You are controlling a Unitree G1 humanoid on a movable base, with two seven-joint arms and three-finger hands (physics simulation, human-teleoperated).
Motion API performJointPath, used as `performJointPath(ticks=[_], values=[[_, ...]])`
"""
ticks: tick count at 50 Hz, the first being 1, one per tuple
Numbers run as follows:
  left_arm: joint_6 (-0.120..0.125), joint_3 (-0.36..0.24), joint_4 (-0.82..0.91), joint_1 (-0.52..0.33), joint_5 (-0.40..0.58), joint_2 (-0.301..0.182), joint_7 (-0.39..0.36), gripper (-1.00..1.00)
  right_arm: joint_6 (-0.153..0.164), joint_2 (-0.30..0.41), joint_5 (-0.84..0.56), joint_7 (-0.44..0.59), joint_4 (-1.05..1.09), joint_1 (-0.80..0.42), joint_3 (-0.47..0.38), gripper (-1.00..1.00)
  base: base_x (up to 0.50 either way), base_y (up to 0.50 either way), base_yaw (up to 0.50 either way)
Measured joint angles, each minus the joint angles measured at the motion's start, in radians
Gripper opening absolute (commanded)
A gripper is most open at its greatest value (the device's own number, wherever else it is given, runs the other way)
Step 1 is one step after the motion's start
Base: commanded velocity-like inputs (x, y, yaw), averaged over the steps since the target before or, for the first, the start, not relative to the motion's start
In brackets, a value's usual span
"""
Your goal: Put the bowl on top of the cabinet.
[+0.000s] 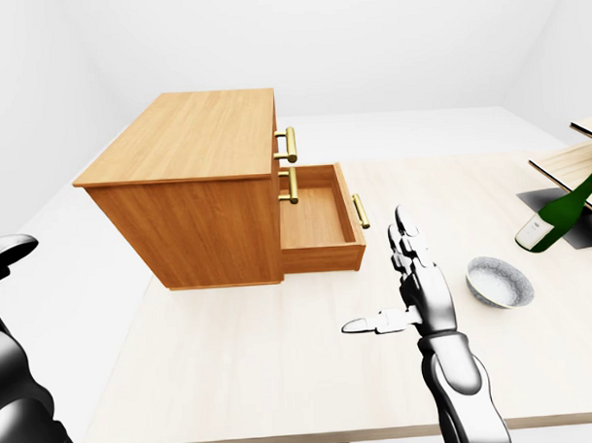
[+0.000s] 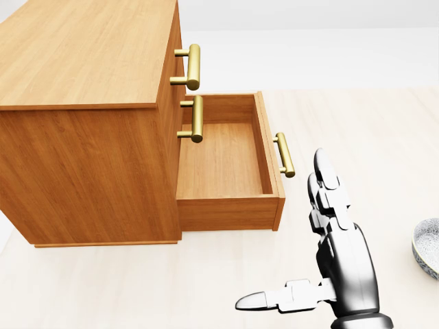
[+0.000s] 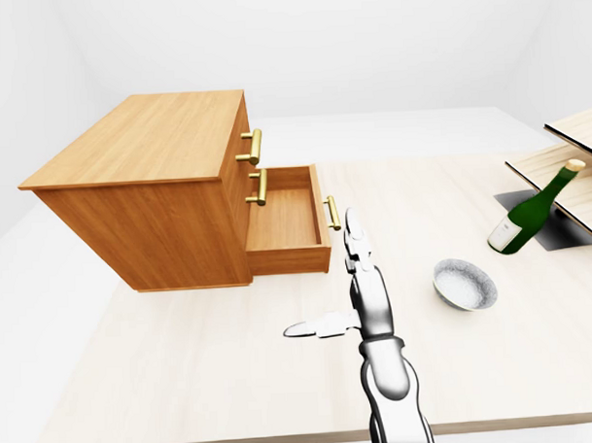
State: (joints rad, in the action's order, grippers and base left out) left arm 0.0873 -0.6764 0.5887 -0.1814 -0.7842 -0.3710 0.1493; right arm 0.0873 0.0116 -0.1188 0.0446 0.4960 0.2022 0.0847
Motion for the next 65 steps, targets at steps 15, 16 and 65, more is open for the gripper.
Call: performJointPath(ticks=[15, 16, 65], values=[[0.0, 0.004, 0.001, 0.002, -0.001, 0.003, -0.002, 1.0, 0.0, -0.003, 0.023, -0.007, 0.023, 0.013, -0.014, 1.0, 0.16, 0.03, 0.0], [0.0, 0.005, 0.001, 0.002, -0.001, 0.003, -0.003, 1.0, 0.0, -0.002, 0.025, -0.006, 0.031, 0.017, -0.017, 1.0, 0.0, 0.0, 0.0], [0.0, 0.003, 0.003, -0.006, -0.016, -0.006, 0.007, 1.0, 0.0, 0.2, -0.432, 0.654, 0.216, -0.079, -0.712, 1.0, 0.0, 0.0, 0.0]])
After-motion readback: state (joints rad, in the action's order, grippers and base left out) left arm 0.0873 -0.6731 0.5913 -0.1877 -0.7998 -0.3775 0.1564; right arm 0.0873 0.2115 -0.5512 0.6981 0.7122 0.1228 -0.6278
